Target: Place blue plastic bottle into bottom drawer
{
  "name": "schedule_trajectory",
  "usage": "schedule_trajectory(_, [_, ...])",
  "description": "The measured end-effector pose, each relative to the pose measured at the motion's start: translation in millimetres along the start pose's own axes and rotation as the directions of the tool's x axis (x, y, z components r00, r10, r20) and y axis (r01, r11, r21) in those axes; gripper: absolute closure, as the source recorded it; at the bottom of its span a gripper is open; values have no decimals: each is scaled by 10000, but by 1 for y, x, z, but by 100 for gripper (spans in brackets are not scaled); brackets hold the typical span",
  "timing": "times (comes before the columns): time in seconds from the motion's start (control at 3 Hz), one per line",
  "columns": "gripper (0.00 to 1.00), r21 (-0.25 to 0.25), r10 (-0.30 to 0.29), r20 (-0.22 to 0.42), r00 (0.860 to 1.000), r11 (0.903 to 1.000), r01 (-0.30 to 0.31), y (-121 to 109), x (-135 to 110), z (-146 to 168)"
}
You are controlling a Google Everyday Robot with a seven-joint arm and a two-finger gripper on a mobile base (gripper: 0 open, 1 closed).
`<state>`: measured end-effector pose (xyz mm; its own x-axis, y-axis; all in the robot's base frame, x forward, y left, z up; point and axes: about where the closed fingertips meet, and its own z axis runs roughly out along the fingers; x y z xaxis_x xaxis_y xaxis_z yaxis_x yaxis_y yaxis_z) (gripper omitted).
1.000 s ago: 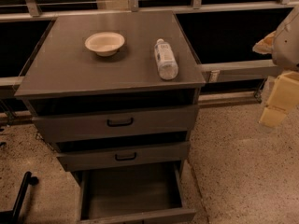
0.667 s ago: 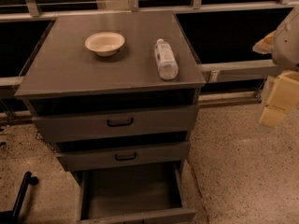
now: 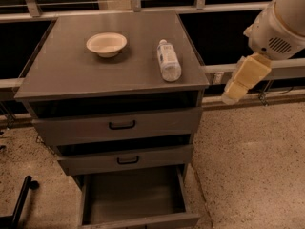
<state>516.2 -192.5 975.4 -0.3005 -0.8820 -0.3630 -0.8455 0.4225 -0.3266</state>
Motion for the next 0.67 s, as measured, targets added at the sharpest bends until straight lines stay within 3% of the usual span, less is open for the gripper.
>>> schedule_trajectory(0.33, [0, 364, 996, 371, 9943, 9942, -1009, -35, -34, 28])
schedule_trajectory(0.67, [0, 303, 1840, 443, 9819, 9822, -1855, -35, -41, 31])
